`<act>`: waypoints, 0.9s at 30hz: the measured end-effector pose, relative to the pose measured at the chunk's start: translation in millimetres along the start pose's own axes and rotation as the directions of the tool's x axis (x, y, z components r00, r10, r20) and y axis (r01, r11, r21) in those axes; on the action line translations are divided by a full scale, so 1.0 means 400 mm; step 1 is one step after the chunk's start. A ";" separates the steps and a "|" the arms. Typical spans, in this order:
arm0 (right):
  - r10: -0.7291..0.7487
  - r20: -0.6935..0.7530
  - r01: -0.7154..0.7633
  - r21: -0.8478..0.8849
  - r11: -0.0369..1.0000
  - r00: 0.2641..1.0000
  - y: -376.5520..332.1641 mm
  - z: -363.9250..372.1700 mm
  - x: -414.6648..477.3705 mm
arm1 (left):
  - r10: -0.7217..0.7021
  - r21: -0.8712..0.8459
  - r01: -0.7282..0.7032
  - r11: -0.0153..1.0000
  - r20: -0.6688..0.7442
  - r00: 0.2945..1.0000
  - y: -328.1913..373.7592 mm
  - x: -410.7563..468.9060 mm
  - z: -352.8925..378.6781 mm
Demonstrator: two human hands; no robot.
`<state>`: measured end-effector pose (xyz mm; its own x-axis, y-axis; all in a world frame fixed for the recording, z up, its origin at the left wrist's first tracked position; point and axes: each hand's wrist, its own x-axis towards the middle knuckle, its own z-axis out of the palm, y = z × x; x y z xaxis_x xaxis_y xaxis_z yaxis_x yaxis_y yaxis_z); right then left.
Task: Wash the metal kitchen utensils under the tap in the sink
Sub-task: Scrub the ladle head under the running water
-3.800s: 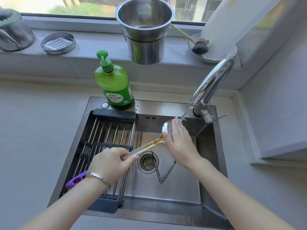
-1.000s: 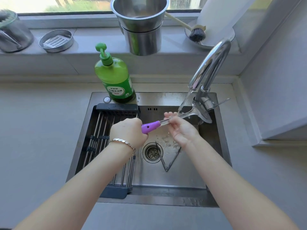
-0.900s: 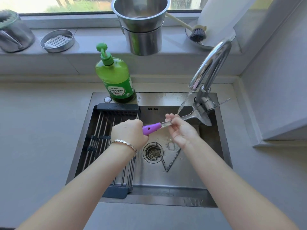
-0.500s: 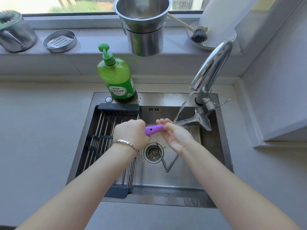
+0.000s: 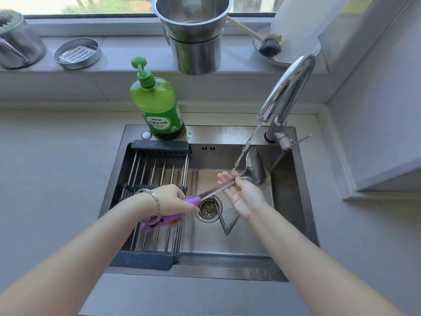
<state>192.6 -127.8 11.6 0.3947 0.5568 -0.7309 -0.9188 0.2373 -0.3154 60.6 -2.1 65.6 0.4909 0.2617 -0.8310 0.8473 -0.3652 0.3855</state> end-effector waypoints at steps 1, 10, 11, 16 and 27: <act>-0.007 0.039 0.006 0.019 1.000 0.999 0.010 -0.002 -0.005 | 0.041 -0.189 -0.016 0.982 0.132 0.990 -0.008 0.000 0.001; 0.063 -0.073 -0.093 -0.576 0.812 0.995 0.004 -0.033 -0.041 | 0.209 0.324 -0.077 0.943 -0.399 0.893 -0.055 -0.020 0.061; 0.020 -0.093 -0.081 -0.733 0.675 0.996 0.002 -0.045 -0.051 | 0.241 0.443 -0.013 0.896 -0.462 0.854 -0.059 -0.029 0.057; -0.469 0.585 0.464 -0.811 -0.357 0.661 -0.020 -0.092 -0.087 | 0.407 0.656 0.135 0.743 -0.602 0.687 -0.080 -0.058 0.034; 0.004 0.648 0.284 -0.328 -0.901 0.761 -0.058 -0.111 0.001 | 0.391 0.666 0.183 0.723 -0.613 0.686 -0.068 -0.104 0.003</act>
<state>214.2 -168.5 -8.4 0.2956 0.9409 -0.1651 0.9405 -0.3170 -0.1224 17.0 -4.2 89.0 0.7924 0.5848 -0.1735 0.5677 -0.8111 -0.1406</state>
